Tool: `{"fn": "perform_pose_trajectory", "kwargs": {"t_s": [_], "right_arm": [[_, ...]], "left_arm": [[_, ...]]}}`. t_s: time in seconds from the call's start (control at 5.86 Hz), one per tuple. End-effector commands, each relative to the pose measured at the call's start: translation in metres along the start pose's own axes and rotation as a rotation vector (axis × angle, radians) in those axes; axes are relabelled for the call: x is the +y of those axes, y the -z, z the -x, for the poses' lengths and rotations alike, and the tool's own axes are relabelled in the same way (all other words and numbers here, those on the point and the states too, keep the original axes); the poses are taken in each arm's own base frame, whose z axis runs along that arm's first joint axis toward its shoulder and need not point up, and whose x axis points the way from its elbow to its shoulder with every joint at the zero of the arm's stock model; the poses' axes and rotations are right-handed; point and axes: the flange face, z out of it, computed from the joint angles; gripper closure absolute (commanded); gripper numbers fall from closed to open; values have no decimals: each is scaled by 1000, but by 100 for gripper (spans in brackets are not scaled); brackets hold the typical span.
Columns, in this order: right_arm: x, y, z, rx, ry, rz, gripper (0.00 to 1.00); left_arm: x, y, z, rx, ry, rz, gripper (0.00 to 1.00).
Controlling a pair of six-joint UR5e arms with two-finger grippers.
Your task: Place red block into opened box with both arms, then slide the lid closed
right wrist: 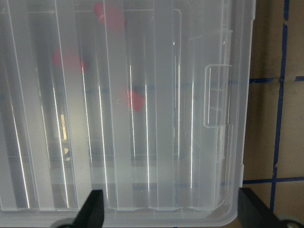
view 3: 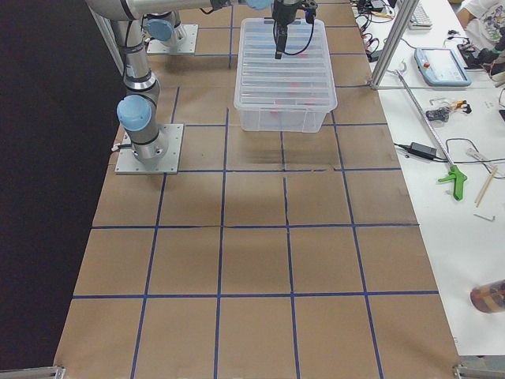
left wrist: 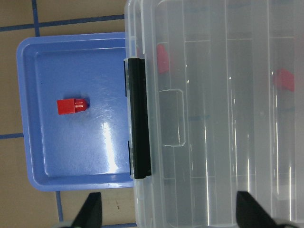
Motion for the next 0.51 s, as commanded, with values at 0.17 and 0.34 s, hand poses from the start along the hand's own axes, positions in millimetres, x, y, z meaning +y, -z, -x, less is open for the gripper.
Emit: {"fn": "perform_pose_trajectory", "kwargs": {"t_s": [0.17, 0.34], "right_arm": [[-9, 0, -10, -7, -18, -28, 0], [-12, 2, -10, -3, -17, -53, 0]], "left_arm": [[0, 0, 0, -1, -2, 0, 2], [0, 0, 0, -1, -2, 0, 2]]}}
